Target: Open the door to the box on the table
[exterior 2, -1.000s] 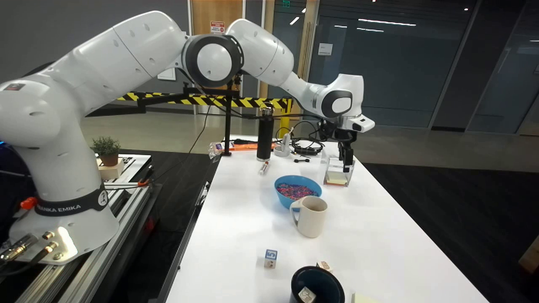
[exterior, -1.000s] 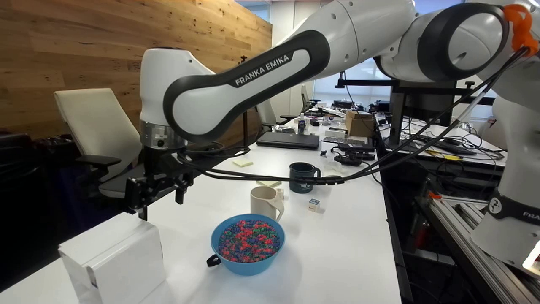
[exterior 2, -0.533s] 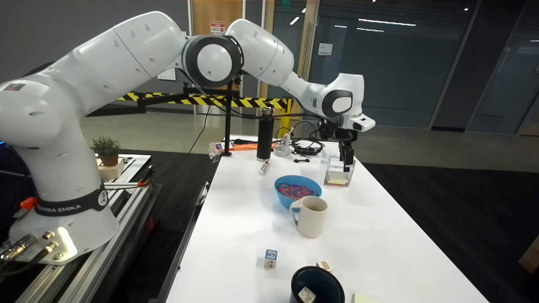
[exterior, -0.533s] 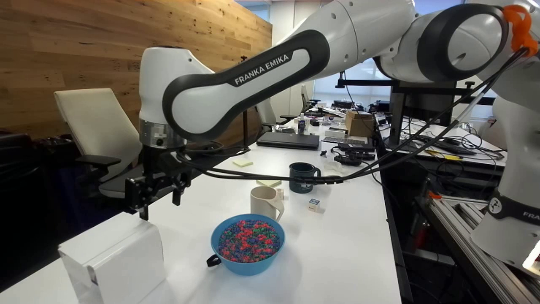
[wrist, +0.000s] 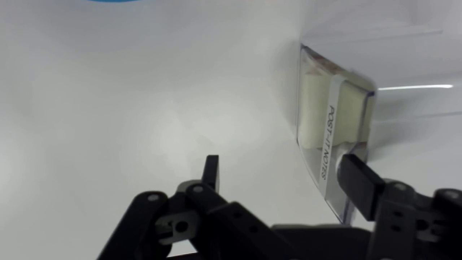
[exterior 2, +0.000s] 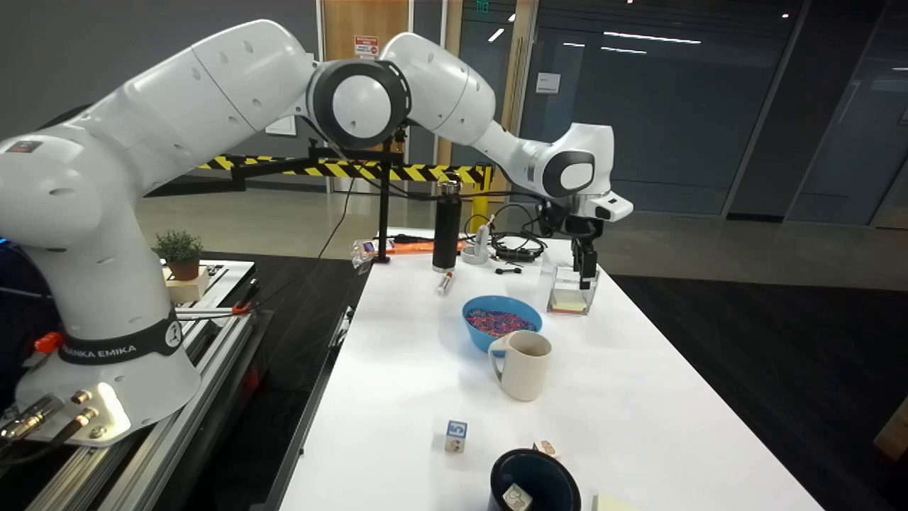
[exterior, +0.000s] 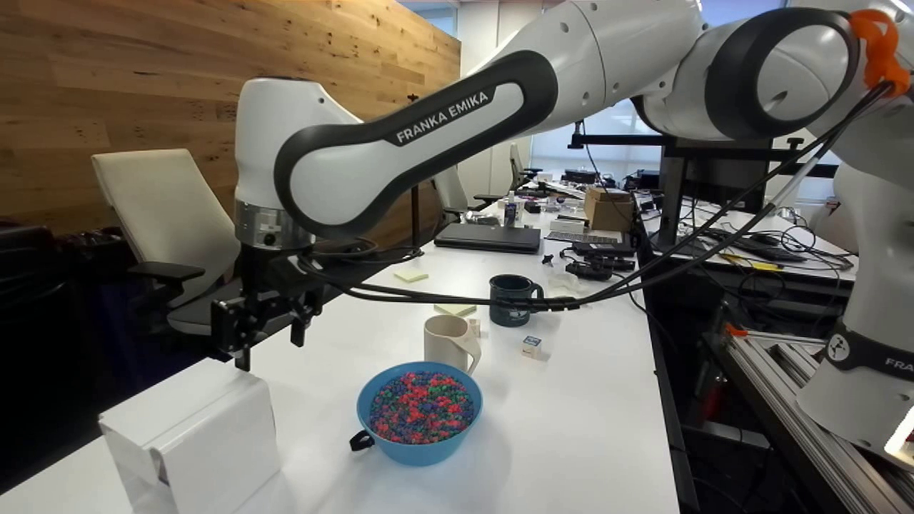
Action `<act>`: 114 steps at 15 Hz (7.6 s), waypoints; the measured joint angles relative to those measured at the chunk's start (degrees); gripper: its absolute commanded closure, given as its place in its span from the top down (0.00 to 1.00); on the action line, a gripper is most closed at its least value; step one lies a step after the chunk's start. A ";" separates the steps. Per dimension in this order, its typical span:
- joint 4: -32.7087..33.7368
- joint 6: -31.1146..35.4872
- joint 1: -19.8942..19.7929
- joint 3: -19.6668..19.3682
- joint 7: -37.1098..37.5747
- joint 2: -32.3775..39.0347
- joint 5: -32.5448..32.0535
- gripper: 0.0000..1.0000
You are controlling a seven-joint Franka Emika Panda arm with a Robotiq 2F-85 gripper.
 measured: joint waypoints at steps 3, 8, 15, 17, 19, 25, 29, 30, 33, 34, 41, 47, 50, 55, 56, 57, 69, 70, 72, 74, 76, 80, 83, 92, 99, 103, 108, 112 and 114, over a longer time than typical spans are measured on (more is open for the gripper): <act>0.04 0.00 -0.02 0.00 -0.05 0.03 0.00 1.00; 0.07 0.00 -0.01 0.00 -0.23 0.05 0.00 0.98; 0.12 0.00 -0.01 0.00 -0.31 0.09 0.00 0.93; 0.12 0.00 -0.01 0.00 -0.32 0.15 0.00 0.96; 0.12 0.00 -0.02 0.00 -0.34 0.22 0.00 0.99; 0.13 0.00 -0.02 0.00 -0.51 0.32 0.00 0.82; 0.28 0.00 0.00 0.00 -0.61 0.32 0.00 0.72; 0.29 0.00 0.00 0.00 -0.61 0.32 0.00 0.72; 0.29 0.00 -0.01 0.00 -0.64 0.32 0.00 0.71; 0.29 0.00 -0.01 0.00 -0.66 0.32 0.00 0.73; 0.31 0.00 -0.03 -0.05 -0.87 0.56 0.00 0.49; 0.75 0.00 -0.11 -0.55 -1.10 1.79 0.00 0.65; 1.27 0.00 -0.13 -0.77 -1.39 2.59 0.00 0.92; 1.52 0.00 -0.13 -1.04 -2.02 3.30 0.00 0.90; 1.52 0.00 -0.14 -1.08 -2.17 3.32 0.00 0.96; 1.53 -0.03 -0.14 -1.11 -2.29 3.33 0.00 1.00; 1.57 -1.05 -0.26 -1.90 -3.47 3.65 0.00 1.00; 1.64 -1.23 -0.34 -2.03 -3.59 3.78 0.00 1.00; 1.77 -1.64 -0.58 -2.14 -3.86 4.08 -0.01 1.00; 1.78 -1.85 -0.72 -2.28 -4.05 4.55 -0.01 1.00; 1.80 -1.86 -0.80 -2.31 -4.12 5.04 0.00 1.00; 1.83 -1.88 -0.79 -2.32 -4.13 6.19 -0.03 1.00; 1.83 -1.88 -0.79 -2.32 -4.13 6.50 -0.03 1.00; 2.11 -1.88 -0.79 -2.57 -4.13 6.51 -0.03 1.00; 2.59 -5.48 -0.70 -2.73 -3.93 3.26 -0.02 1.00; 1.58 -10.27 -0.31 -3.22 -3.61 -2.00 -0.02 1.00; -2.24 -15.27 -0.11 -3.64 -3.55 -8.95 -0.02 1.00; -6.09 -17.68 -0.17 -3.65 -3.72 -13.85 -0.02 1.00; -8.22 -18.09 -0.45 -3.38 -3.82 -16.13 -0.02 1.00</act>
